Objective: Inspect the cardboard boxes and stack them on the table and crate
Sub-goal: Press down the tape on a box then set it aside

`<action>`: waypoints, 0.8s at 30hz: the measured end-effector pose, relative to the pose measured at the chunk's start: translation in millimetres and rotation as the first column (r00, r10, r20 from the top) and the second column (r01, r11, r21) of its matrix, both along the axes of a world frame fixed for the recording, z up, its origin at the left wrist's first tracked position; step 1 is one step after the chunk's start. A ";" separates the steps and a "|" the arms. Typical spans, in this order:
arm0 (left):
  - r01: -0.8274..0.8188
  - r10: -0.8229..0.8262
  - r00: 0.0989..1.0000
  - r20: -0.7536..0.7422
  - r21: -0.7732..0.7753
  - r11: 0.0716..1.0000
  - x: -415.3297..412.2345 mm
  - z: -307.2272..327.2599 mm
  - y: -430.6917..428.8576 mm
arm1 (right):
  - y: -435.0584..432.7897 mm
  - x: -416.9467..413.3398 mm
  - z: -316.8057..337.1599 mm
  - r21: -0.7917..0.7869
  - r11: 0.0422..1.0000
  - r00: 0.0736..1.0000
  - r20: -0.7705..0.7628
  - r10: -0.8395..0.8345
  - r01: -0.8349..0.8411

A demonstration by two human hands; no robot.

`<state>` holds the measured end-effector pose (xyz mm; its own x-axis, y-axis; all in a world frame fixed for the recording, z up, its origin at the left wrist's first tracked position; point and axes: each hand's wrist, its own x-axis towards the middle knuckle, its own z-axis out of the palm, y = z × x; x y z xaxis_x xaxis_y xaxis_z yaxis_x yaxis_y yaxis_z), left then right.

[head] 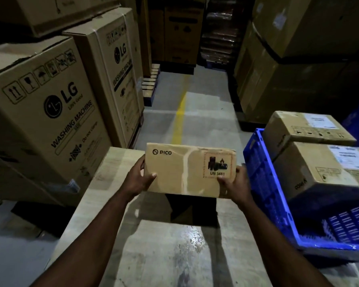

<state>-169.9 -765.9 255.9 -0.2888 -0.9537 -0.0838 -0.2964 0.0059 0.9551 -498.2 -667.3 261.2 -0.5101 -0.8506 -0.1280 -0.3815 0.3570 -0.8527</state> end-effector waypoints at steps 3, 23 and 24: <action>-0.064 0.064 0.998 0.022 0.012 0.998 -0.9 -21.1 12.3 | 23.2 7.2 -13.3 0.039 0.999 1.000 -0.013 -0.015 0.016; -0.257 0.192 0.956 0.221 0.320 0.912 7.3 -83.8 67.1 | 105.1 33.3 -96.0 0.271 0.962 0.999 -0.020 -0.034 0.038; -0.225 0.157 0.961 0.226 0.316 0.922 7.2 -81.3 60.1 | 104.5 35.5 -94.8 0.278 0.960 0.999 -0.013 -0.045 0.047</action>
<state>-162.7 -705.8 174.6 -0.0497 -0.8949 -0.4436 -0.4380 -0.3796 0.8149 -462.7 -562.8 166.4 -0.5492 -0.7578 -0.3523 -0.3649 0.5967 -0.7147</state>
